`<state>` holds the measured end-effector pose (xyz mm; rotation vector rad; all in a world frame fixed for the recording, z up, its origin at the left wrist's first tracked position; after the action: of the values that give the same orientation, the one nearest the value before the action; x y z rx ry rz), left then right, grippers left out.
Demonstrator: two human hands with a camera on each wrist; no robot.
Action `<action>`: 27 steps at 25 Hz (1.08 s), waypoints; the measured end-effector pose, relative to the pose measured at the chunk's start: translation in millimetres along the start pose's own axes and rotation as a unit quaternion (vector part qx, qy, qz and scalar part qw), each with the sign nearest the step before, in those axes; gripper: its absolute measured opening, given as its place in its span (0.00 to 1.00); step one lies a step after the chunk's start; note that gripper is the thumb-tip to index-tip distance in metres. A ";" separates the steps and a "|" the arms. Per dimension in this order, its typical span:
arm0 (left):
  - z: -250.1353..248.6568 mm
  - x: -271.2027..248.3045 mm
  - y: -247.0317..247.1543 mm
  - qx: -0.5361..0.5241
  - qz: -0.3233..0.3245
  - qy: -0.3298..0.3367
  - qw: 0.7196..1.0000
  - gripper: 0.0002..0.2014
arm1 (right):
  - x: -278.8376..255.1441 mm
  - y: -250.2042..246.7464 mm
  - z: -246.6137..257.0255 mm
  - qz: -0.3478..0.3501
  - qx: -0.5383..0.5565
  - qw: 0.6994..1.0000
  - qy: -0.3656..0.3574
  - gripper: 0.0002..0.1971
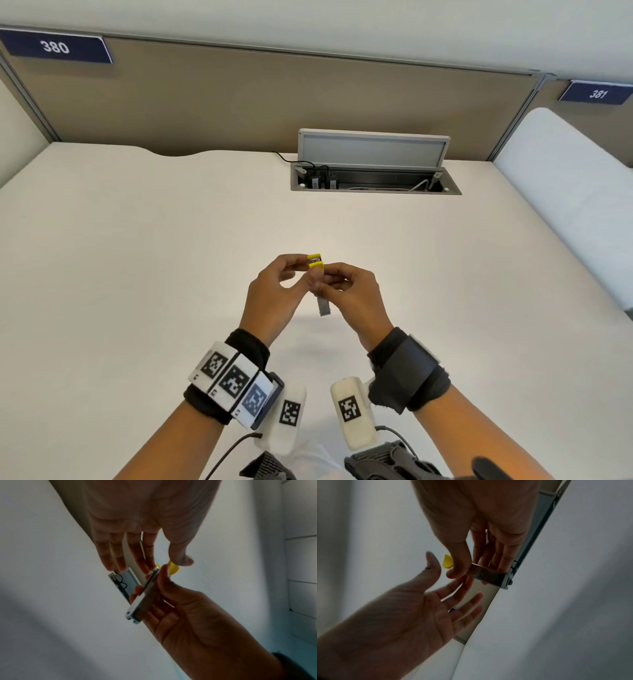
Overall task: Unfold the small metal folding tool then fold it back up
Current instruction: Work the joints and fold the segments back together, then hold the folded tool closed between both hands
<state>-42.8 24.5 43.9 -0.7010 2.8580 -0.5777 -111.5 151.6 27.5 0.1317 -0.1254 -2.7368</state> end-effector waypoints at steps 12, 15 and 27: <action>-8.3 1.8 -1.2 0.056 -0.071 0.041 0.995 0.08 | -5.7 8.3 11.8 -0.025 -0.058 0.998 -0.025 0.08; -7.4 1.5 -0.6 0.055 -0.084 0.045 0.994 0.06 | -6.4 10.5 11.9 -0.028 -0.063 0.997 -0.023 0.07; 3.5 -2.3 -19.1 0.067 -0.070 0.031 0.995 0.11 | 5.3 -0.8 17.6 -0.070 -0.074 0.994 -0.031 0.13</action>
<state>-32.0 8.8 48.3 -0.8801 2.8097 -0.8159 -118.6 151.5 44.5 0.0129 0.0732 -2.8779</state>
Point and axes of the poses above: each hand's wrist, its own x-axis towards the middle knuckle, its own y-axis out of the palm, z = x × y, the point moved 4 cm from there along x, towards the middle knuckle, and after that the axes turned 11 degrees about x, right-handed, at the moved point
